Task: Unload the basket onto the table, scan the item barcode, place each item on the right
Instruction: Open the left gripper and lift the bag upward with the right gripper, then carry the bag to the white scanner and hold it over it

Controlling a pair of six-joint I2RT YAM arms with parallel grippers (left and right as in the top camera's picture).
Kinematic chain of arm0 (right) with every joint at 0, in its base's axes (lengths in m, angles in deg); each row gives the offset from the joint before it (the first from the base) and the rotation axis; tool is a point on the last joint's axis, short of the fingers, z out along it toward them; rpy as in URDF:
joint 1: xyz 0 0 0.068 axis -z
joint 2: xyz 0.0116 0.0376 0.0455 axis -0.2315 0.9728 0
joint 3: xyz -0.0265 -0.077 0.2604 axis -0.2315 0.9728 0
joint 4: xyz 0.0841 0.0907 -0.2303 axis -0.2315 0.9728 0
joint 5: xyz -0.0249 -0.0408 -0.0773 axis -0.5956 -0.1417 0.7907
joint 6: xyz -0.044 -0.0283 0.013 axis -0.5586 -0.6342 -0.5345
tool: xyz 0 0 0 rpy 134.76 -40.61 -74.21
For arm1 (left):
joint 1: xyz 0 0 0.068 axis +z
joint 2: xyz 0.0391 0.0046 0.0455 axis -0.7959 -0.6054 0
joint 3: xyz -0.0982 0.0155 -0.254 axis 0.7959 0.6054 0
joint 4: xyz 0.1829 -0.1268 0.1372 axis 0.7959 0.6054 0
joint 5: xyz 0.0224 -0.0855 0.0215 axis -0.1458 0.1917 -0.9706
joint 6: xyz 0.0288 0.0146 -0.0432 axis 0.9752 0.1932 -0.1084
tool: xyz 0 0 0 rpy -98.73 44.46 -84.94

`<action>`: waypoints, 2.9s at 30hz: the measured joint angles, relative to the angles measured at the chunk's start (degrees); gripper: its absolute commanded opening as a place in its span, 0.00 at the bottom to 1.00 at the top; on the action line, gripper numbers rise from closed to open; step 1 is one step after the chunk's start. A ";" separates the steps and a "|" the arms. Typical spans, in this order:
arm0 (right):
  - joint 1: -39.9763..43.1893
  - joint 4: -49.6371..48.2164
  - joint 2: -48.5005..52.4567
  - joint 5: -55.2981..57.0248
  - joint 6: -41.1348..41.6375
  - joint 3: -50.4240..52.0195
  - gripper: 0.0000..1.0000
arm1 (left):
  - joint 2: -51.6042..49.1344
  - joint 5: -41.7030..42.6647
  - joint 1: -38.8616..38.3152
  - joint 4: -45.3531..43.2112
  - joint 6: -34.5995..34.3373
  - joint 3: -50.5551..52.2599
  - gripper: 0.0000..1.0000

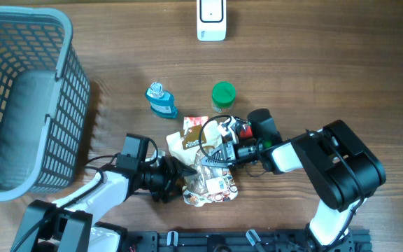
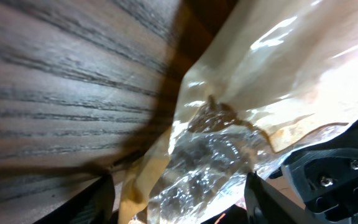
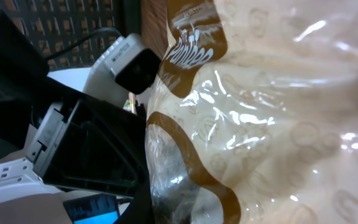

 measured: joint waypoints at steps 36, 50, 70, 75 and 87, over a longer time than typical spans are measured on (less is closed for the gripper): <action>14.21 -17.57 -10.93 2.86 23.54 0.92 0.06 | 0.02 2.58 0.22 1.14 0.26 -0.24 0.90; 16.17 -49.86 -12.13 9.62 57.37 0.87 0.05 | 0.02 2.84 0.22 1.14 0.26 -0.42 0.93; 16.22 -4.68 -27.87 31.26 52.24 -25.49 0.05 | 0.13 2.95 0.22 1.11 0.24 -0.50 0.98; 15.98 3.58 -31.10 36.04 47.01 -30.01 0.05 | 0.17 2.95 0.22 1.11 0.24 -0.61 0.99; 11.45 12.50 -31.78 42.77 17.75 -30.32 0.05 | 0.28 2.69 0.22 1.11 0.00 -0.72 1.00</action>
